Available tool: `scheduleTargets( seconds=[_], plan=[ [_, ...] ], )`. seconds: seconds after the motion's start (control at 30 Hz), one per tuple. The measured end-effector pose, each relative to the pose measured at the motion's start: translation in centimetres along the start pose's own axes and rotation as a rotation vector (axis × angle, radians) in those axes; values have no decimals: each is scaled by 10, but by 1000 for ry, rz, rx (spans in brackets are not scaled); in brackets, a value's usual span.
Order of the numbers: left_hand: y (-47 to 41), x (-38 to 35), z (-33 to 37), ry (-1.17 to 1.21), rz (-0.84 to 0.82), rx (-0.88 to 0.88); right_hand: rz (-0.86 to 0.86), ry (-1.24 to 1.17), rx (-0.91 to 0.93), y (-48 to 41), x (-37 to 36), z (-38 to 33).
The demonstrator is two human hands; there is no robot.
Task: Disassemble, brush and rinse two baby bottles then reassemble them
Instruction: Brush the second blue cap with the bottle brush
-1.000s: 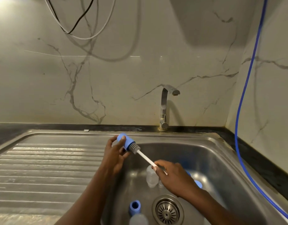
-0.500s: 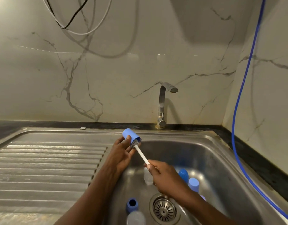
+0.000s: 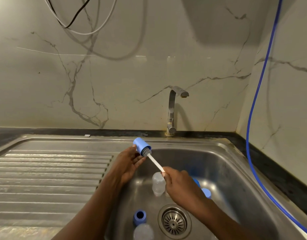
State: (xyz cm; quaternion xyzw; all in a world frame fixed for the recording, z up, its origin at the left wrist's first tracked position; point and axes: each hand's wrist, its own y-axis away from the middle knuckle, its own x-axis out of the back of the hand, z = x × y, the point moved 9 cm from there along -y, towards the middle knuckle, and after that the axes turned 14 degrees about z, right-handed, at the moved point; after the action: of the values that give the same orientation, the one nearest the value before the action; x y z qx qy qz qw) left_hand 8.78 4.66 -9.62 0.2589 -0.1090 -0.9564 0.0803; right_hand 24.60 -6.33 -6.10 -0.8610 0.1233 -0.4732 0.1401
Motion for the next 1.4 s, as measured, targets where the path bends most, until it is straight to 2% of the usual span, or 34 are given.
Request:
scheduleTargets(
  seconds=[0.07, 0.13, 0.17, 0.27, 0.37, 0.43, 0.5, 0.57, 0.63, 0.77, 0.83, 0.93, 0.97, 1.03, 1.1, 1.17, 1.23, 1.27, 1.4],
  plan=[
    [2, -3, -1, -11, 5, 2, -6, 18, 28, 2, -4, -1],
    [3, -4, -1, 69, -6, 23, -48, -83, -2, 5, -8, -9],
    [2, -4, 0, 157, -16, 54, -106, -221, -74, 8, -12, -11],
    [6, -4, 5, 403, -109, 155, -431, -837, -464, 26, -27, -25],
    [6, -1, 4, 424, -162, 192, -605, -1058, -603, 34, -29, -35],
    [4, 0, 0, 227, -96, 99, -509, -919, -588, 29, -31, -24],
    [2, 6, 0, -35, 25, -44, -258, -481, -363, 13, -19, -7],
    [-1, 5, 1, -134, 55, -98, -58, -74, -89, 1, -6, -3],
    [1, -1, -3, -133, 14, -43, -12, 11, -29, 0, -4, 3],
    [5, -10, -5, -99, -9, 16, -2, 18, -4, 2, -7, 1],
    [3, -9, -5, -29, -7, 40, -75, -182, -94, 6, -13, -5],
    [10, -14, -2, 288, -118, 170, -397, -826, -499, 21, -29, -15],
    [12, -16, 1, 380, -180, 199, -490, -988, -579, 24, -29, -23],
    [14, -17, 1, 432, -257, 225, -591, -1148, -659, 28, -26, -32],
    [8, -13, -6, 263, -198, 168, -511, -1031, -625, 23, -26, -25],
    [1, -2, -7, 4, -58, 15, -276, -579, -383, 11, -16, -11],
    [-1, 0, -3, -115, -6, -70, -71, -134, -95, 1, -3, -7],
    [-1, -2, -2, -123, -20, -62, -26, -43, -39, -1, -1, -4],
    [8, -15, -8, -48, -59, 62, 32, 33, 17, -3, 4, 2]
  ],
)
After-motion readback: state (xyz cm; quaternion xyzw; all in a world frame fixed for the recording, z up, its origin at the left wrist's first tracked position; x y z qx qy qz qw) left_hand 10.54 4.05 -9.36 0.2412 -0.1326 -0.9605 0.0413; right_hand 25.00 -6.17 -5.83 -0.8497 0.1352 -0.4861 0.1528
